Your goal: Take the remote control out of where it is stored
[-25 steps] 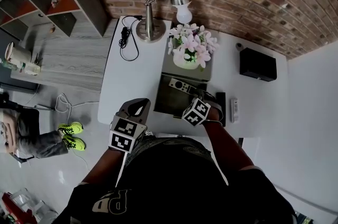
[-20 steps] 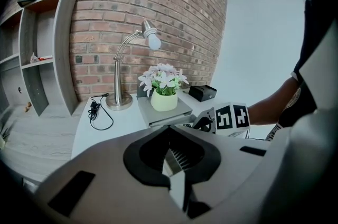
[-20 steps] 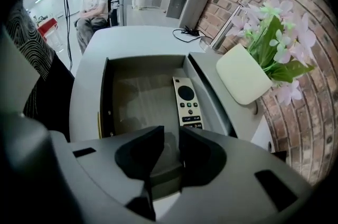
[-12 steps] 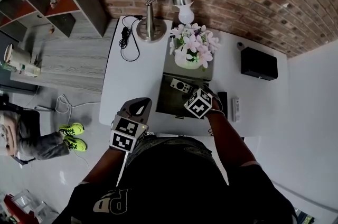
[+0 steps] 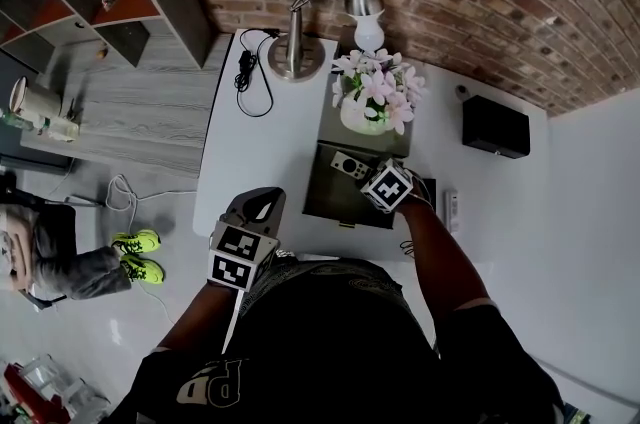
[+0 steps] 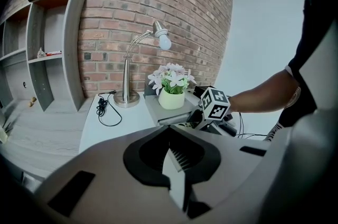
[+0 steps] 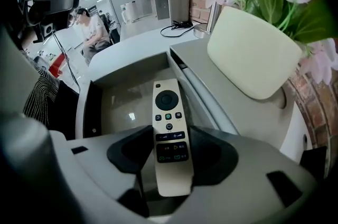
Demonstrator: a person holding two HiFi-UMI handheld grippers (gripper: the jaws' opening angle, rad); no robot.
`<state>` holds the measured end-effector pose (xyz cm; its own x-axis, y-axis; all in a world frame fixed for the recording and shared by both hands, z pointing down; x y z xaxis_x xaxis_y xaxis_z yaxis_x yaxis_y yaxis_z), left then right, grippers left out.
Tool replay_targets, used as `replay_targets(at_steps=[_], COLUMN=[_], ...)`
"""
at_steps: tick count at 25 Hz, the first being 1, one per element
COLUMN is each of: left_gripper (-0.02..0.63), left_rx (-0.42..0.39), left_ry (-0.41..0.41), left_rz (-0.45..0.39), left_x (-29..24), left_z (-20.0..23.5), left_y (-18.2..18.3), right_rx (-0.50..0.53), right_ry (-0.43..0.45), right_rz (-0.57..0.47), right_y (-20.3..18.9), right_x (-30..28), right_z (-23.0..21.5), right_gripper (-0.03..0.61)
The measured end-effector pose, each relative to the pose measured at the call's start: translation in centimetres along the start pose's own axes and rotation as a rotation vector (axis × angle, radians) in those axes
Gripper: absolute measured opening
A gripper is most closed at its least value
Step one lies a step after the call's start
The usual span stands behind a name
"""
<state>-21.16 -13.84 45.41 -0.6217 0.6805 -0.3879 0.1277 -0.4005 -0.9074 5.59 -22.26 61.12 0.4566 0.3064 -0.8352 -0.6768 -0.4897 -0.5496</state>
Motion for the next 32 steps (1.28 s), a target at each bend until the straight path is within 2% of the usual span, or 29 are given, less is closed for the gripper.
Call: replay_targets(at_steps=[3,11,14,20,25,32], left_gripper=[0.008,0.008,0.008,0.007,0.007,0.006], left_rx=[0.0,-0.022,-0.031,-0.041,-0.065,-0.116], left_ry=[-0.011,-0.066,-0.084,-0.122,-0.174,-0.23], left_rz=[-0.001,-0.012,-0.011,-0.024,-0.039,-0.067], left_x=[0.1,0.7,1.0,1.4,1.5,1.4], left_z=[0.3,0.7,1.0,1.1,0.6,-1.2], left_y=[0.1,0.2,0.0,-0.4,-0.4,0.3], right_rx=[-0.023,-0.118,-0.182,-0.359,-0.439,-0.573], right_ry=[-0.029,-0.117,-0.143,-0.213,-0.265,-0.263], right_rz=[0.02,-0.056,-0.097,-0.252,-0.367,-0.536], right_y=[-0.2,0.5,0.6,1.6,2.7,3.3], right_x=[0.4,2.6,3.5,6.5,9.0,12.2], right_z=[0.6,2.9,3.9,6.0,8.0,10.8], right_gripper=[0.216,0.213,0.213,0.213,0.213,0.213])
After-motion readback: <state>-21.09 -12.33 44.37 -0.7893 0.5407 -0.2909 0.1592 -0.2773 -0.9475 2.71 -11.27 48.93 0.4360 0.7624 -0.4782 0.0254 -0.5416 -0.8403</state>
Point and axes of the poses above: the fingertips, and each gripper's own axes: x backward along the fingers, z to its left, y out of its top, the point moved 9 cm from there along x, backward along the fingers, and after that the axes turned 13 degrees about -z, right-handed, at the moved point
